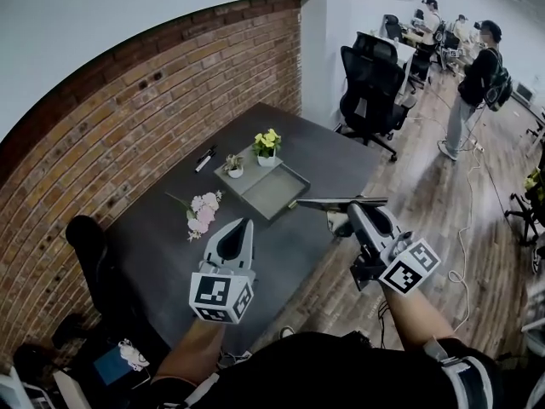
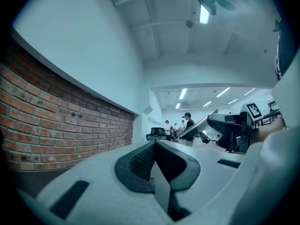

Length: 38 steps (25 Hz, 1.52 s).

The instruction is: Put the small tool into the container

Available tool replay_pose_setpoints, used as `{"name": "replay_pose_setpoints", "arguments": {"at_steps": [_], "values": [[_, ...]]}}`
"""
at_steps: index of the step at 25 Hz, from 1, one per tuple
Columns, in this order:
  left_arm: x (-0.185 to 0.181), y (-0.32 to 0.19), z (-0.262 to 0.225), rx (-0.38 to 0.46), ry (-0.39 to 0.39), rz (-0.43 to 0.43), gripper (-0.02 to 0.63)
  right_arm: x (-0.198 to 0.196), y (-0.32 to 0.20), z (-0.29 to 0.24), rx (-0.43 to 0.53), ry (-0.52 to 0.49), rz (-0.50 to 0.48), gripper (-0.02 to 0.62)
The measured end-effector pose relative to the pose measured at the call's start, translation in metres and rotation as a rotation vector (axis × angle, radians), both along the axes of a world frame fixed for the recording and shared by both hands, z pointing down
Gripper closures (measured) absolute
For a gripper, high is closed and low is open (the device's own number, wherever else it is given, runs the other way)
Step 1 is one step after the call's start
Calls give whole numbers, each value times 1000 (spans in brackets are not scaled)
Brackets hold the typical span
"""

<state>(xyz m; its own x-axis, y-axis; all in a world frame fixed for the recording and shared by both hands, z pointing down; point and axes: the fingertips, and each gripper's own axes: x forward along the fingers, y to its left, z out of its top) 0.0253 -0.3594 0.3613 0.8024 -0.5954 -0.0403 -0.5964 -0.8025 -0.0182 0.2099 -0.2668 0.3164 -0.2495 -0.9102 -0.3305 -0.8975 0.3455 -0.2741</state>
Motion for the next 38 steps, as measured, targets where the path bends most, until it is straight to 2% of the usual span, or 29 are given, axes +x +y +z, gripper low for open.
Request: {"name": "replay_pose_setpoints", "arguments": {"at_steps": [7, 13, 27, 38], "values": [[10, -13, 13, -34, 0, 23, 597, 5, -11, 8, -41, 10, 11, 509], [16, -25, 11, -42, 8, 11, 597, 8, -21, 0, -26, 16, -12, 509], [44, -51, 11, -18, -28, -48, 597, 38, -66, 5, -22, 6, -80, 509], [70, -58, 9, -12, -40, -37, 597, 59, -78, 14, -32, -2, -89, 509]]}}
